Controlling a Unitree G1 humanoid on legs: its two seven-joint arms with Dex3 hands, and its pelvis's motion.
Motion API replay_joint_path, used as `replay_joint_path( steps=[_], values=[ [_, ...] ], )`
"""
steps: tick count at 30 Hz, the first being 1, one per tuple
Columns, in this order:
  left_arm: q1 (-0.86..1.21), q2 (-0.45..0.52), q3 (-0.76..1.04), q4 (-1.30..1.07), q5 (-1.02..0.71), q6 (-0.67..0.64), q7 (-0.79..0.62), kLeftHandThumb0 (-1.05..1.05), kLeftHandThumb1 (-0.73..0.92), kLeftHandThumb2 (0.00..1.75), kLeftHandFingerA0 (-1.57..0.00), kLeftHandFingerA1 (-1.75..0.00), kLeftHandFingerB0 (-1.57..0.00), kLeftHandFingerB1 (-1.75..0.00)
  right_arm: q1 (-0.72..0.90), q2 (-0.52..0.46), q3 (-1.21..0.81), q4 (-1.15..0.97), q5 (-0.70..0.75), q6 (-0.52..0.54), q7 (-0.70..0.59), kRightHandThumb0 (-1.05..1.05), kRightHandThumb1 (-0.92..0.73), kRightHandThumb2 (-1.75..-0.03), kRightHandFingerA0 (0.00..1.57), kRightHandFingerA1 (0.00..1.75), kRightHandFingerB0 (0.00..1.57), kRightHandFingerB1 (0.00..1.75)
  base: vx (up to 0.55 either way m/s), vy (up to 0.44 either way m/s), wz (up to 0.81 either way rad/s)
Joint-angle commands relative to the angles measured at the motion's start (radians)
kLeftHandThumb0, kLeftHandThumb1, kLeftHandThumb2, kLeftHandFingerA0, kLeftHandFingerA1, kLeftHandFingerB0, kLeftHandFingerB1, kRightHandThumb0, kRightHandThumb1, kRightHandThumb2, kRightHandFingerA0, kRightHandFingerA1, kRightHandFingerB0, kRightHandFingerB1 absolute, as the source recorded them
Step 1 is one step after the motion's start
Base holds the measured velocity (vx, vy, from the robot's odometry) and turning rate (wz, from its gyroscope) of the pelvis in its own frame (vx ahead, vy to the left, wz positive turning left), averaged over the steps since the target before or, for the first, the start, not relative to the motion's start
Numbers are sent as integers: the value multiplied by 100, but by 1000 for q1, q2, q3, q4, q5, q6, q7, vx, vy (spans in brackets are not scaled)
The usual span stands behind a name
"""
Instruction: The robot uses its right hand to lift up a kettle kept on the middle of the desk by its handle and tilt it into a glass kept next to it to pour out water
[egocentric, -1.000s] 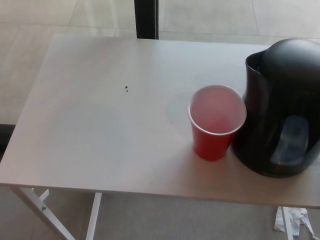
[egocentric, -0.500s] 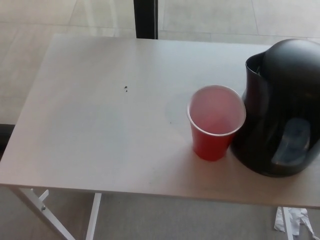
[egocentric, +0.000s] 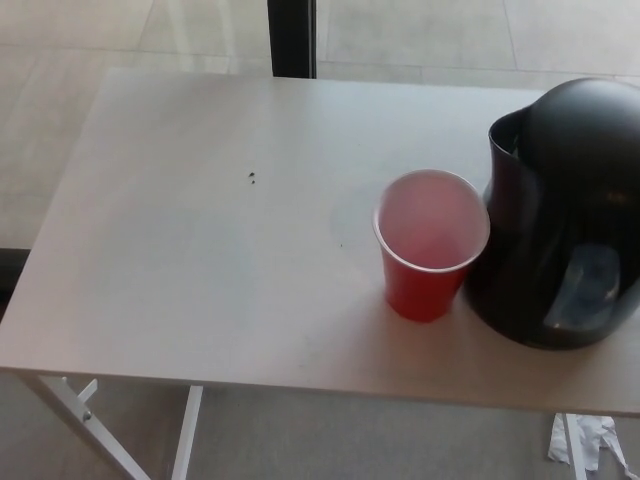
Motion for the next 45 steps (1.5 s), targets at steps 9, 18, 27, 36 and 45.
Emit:
replay_joint_path(
  steps=[9, 18, 27, 36, 45],
  values=[
    [-9, 26, 14, 2, 1, -10, 0, -78, 87, 65, -48, -57, -36, -53, -97, -8, 37, -165, -91, 104, 47, -13, -61, -99, 82, 167, 79, 132, 0, 0, 0],
    [-12, 35, 7, -5, 8, -12, 1, -79, 87, 66, -48, -57, -35, -53, -155, 2, 49, -231, -78, 143, 116, -7, -48, -117, 89, 175, 73, 151, 0, 0, 0],
    [-24, 47, 11, 3, 4, -1, -4, -81, 87, 66, -48, -57, -34, -53, -212, -13, 52, -179, -62, 16, 162, -13, -41, -128, 90, 175, 82, 164, 0, 0, 0],
    [-33, 53, 7, 9, 9, 2, 12, -77, 87, 66, -50, -54, -37, -50, -277, -28, 68, -200, -96, 51, 208, -9, -48, -111, 85, 175, 76, 164, 0, 0, 0],
    [-36, 57, 11, 8, 4, 1, 4, -82, 87, 65, -49, -58, -35, -53, -317, -20, 45, -127, -54, -125, 225, -11, -54, -106, 85, 171, 77, 156, 0, 0, 0]
  ],
)
